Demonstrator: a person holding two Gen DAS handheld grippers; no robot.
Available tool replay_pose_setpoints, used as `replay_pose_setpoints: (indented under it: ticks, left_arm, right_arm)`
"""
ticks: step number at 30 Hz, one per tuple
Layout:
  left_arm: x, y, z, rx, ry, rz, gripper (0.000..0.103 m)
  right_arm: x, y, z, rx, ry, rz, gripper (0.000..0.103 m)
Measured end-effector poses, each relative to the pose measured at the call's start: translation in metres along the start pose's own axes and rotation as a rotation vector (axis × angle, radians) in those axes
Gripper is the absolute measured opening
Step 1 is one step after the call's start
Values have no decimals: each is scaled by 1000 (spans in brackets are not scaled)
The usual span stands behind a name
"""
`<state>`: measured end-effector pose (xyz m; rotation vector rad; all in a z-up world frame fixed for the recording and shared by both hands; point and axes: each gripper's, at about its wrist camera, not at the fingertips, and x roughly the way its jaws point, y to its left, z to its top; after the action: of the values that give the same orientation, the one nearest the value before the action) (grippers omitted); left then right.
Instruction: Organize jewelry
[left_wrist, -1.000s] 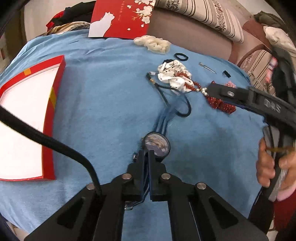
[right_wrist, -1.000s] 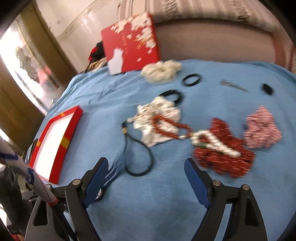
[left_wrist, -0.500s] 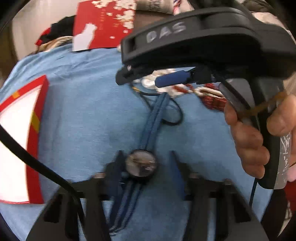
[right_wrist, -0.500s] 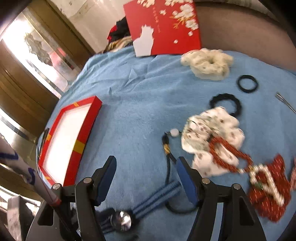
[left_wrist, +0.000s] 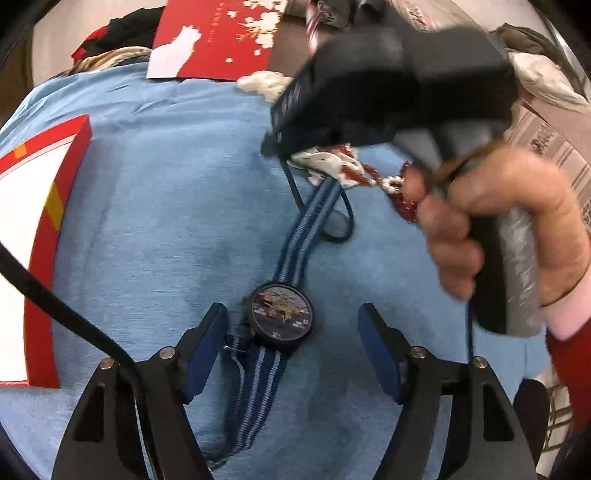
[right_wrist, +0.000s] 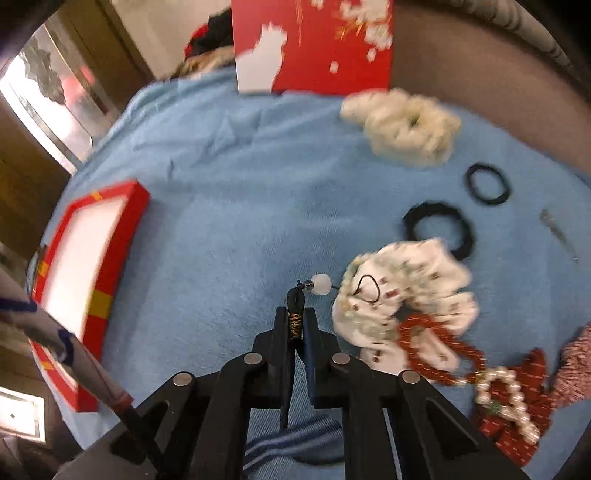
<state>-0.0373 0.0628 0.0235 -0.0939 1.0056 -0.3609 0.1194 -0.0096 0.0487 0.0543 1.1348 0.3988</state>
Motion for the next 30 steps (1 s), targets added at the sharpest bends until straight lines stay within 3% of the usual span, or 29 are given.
replay_pose_setpoints:
  ticks: [3, 4, 5, 6, 12, 16, 18, 21, 24, 26, 30]
  left_arm:
    - [8, -8, 1, 57, 17, 37, 73]
    - [13, -13, 3, 87, 22, 65, 69]
    - [17, -18, 3, 124, 23, 116, 61]
    - [20, -23, 3, 157, 16, 184, 42]
    - [-3, -4, 13, 27, 14, 122, 41]
    - [-71, 22, 18, -85, -72, 55, 41]
    - [-104, 33, 20, -105, -121, 56, 41]
    - [-158, 62, 24, -133, -200, 98, 41]
    - [-186, 100, 26, -167, -242, 183, 41]
    - [-195, 129, 28, -191, -256, 270, 41]
    - [-203, 186, 24, -272, -257, 339, 41]
  right_arm:
    - [-30, -1, 0, 20, -61, 22, 8]
    - [-43, -3, -1, 34, -85, 40, 8]
    - [-53, -4, -3, 41, -102, 49, 8]
    - [-63, -5, -5, 45, -119, 54, 8]
    - [-113, 8, -13, 26, -196, 69, 8]
    - [-143, 29, -15, 10, -245, 112, 8]
    - [-155, 43, -15, -2, -267, 140, 8]
    - [-166, 70, -9, -26, -295, 190, 8]
    - [-169, 97, -2, -51, -314, 232, 8]
    - [-166, 122, 5, -77, -322, 254, 8]
    - [-147, 159, 17, -105, -316, 269, 8]
